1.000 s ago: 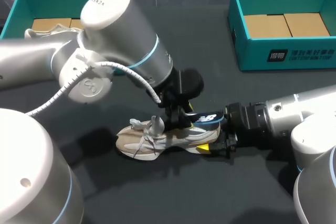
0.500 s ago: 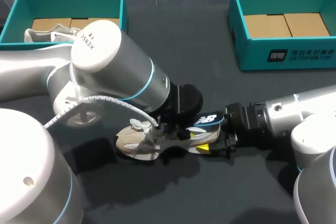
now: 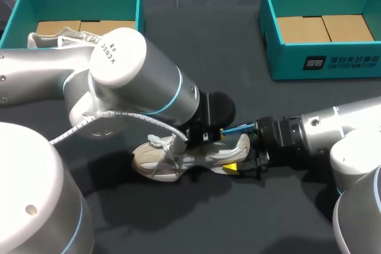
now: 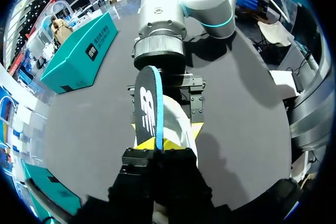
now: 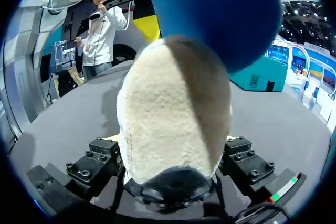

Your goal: Take the shoe out of the shoebox, open the shoe tongue, remove and reinsert the insole, then place the shoe into the shoebox

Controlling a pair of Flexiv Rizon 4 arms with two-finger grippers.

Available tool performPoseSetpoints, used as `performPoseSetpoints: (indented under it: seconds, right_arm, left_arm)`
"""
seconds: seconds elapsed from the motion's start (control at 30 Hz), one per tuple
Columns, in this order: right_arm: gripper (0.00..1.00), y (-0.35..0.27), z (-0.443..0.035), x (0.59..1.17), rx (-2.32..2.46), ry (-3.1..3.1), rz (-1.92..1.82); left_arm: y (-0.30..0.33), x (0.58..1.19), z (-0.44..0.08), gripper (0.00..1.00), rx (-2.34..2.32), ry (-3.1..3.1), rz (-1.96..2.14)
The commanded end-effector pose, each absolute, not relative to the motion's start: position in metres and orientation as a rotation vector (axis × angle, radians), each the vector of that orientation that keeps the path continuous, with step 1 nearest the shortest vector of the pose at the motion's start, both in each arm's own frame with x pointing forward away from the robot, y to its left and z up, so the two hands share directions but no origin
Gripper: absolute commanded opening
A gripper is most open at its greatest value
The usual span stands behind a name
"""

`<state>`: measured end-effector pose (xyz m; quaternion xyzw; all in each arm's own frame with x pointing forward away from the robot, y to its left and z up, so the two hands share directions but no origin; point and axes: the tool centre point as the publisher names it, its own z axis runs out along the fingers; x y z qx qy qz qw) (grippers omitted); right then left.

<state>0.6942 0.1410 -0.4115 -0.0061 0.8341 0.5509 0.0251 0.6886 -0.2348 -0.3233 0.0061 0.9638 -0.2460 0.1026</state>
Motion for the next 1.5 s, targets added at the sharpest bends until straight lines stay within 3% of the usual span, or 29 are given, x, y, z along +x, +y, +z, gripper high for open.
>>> performPoseSetpoints:
  seconds: [0.03,0.33,0.4,0.5,0.7,1.37,1.4,1.43,1.5]
  right_arm:
    - [0.00,0.142,-0.411,0.693,-0.018,2.583,1.697]
    - [0.00,0.142,-0.411,0.693,-0.018,2.583,1.697]
    - [0.00,0.142,-0.411,0.693,-0.018,2.583,1.697]
    - [0.00,0.142,-0.411,0.693,-0.018,2.583,1.697]
    - [0.00,0.142,-0.411,0.693,-0.018,2.583,1.697]
    - [0.00,0.142,-0.411,0.693,-0.018,2.583,1.697]
    - [0.00,0.142,-0.411,0.693,-0.018,2.583,1.697]
    - [0.00,0.142,-0.411,0.693,-0.018,2.583,1.697]
    - [0.00,0.142,-0.411,0.693,-0.018,2.583,1.697]
  left_arm:
    - [-0.235,0.694,-0.320,0.00,0.009,2.839,-0.741]
    - [-0.239,0.702,-0.312,0.01,-0.054,2.796,-0.796]
    - [-0.241,0.701,-0.316,0.19,-0.055,2.794,-0.789]
    - [-0.241,0.699,-0.320,0.35,-0.054,2.793,-0.781]
    - [-0.245,0.697,-0.327,0.37,-0.061,2.777,-0.768]
    - [-0.250,0.699,-0.351,0.35,-0.078,2.698,-0.749]
    - [-0.250,0.700,-0.351,0.33,-0.082,2.696,-0.750]
    - [-0.250,0.700,-0.351,0.25,-0.084,2.695,-0.750]
    - [-0.249,0.702,-0.351,0.00,-0.093,2.696,-0.755]
